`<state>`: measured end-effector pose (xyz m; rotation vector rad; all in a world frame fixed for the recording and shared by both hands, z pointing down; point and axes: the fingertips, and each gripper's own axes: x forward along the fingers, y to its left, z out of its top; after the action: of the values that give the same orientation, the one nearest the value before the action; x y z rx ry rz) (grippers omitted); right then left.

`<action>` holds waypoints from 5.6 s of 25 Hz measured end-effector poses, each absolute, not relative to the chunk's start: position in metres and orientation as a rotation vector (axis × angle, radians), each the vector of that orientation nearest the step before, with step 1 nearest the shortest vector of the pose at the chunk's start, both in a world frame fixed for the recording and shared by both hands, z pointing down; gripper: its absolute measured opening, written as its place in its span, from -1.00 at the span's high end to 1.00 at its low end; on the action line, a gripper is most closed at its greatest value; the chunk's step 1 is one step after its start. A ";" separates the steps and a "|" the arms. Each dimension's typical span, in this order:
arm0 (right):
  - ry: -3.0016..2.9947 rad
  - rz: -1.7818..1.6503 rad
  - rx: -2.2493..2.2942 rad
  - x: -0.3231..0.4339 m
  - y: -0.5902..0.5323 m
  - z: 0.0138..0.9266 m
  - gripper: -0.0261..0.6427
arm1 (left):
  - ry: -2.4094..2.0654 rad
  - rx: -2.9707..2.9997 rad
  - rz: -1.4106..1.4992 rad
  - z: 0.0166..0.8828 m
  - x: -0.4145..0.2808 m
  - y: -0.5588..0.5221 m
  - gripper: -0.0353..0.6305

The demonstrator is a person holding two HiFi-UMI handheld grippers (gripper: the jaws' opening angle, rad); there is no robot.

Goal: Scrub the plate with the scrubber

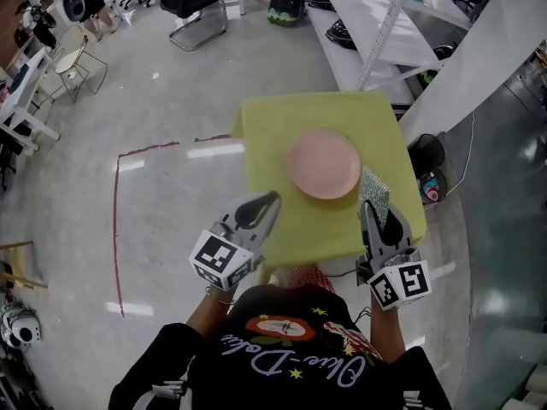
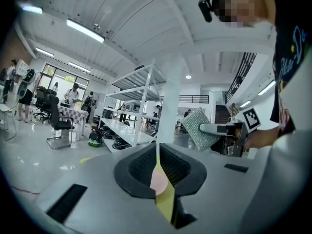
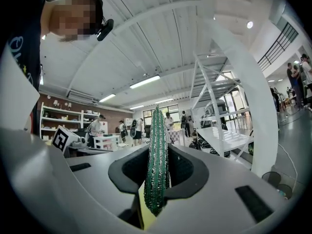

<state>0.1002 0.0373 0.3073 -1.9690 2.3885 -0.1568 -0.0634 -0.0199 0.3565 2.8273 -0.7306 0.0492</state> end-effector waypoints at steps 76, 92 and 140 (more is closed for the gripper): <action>4.160 0.217 -0.665 0.079 -0.144 0.651 0.72 | -0.905 2.026 0.581 0.647 0.027 -0.195 0.68; 4.112 0.195 -0.268 0.078 -0.096 0.640 0.71 | -0.995 2.017 0.657 0.650 0.031 -0.197 0.78; 4.207 0.172 -0.497 0.111 -0.120 0.652 0.72 | -1.049 2.056 0.719 0.653 0.033 -0.199 0.77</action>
<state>0.1112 -0.1196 0.6522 -0.4968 4.2073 0.1716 0.0328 -0.1989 0.6529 2.0557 -1.0493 0.7190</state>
